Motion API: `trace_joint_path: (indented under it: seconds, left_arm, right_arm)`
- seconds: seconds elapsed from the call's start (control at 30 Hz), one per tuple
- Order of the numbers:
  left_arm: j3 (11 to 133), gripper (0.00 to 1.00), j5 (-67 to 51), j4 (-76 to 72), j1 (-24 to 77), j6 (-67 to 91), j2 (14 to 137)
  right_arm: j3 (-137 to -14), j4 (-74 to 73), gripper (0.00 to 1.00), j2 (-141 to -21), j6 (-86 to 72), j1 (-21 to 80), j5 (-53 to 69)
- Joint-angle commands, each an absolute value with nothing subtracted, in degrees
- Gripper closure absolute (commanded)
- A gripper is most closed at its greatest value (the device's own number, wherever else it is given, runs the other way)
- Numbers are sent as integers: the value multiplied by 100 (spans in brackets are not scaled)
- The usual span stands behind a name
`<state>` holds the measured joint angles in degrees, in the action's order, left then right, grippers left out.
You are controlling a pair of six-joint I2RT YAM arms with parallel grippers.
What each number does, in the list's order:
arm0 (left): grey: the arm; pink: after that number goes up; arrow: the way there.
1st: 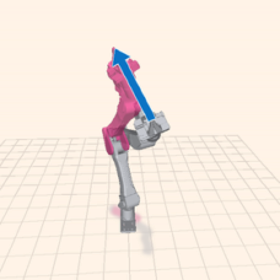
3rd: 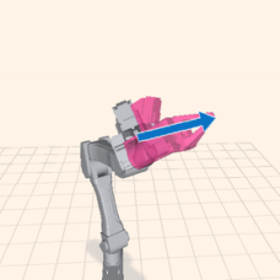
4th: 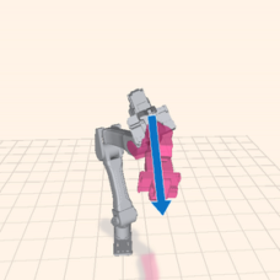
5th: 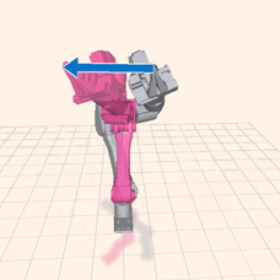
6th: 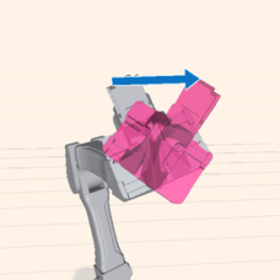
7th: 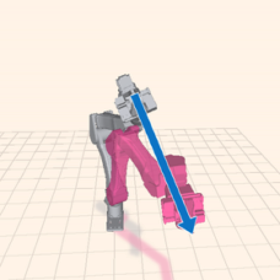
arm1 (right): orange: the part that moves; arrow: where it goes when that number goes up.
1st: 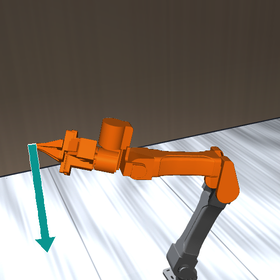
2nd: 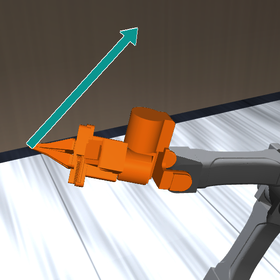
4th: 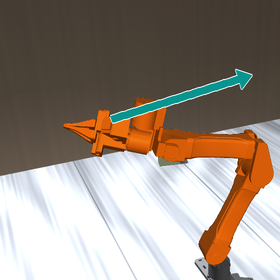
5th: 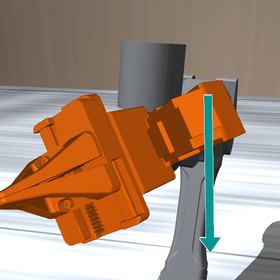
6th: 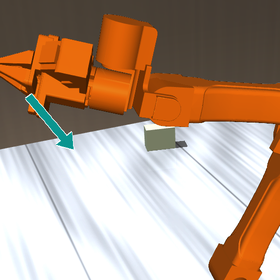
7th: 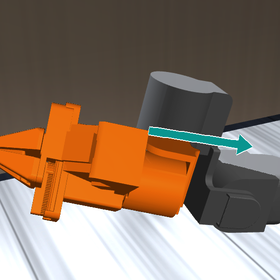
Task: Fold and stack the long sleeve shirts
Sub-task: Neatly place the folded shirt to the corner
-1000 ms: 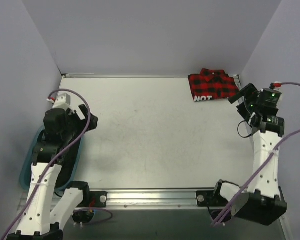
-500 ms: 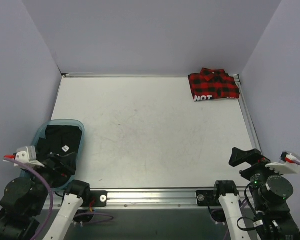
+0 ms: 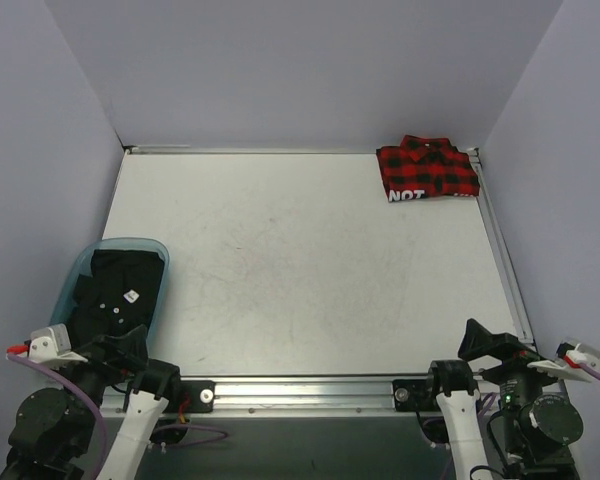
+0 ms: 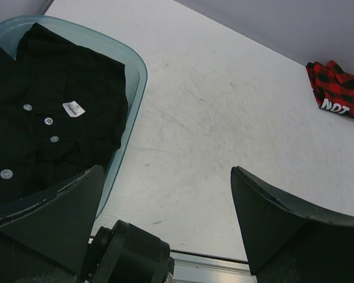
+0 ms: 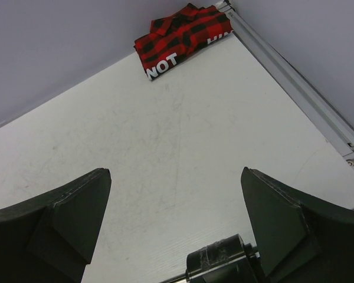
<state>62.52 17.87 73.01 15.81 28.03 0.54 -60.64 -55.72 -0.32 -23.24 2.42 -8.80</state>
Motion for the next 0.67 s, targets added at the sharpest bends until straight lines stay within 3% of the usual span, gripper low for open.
trace_joint_path:
  seconds: [0.0,0.63]
  left_arm:
    - [6083,2,1898,6891,1600,2839,-316]
    - [6056,3,1881,6891,1591,2821,-185]
  right_arm:
    - [-6012,-5265,2,-35,-2197,308,-879]
    - [-5959,-5177,2,-88,-2118,352,-659]
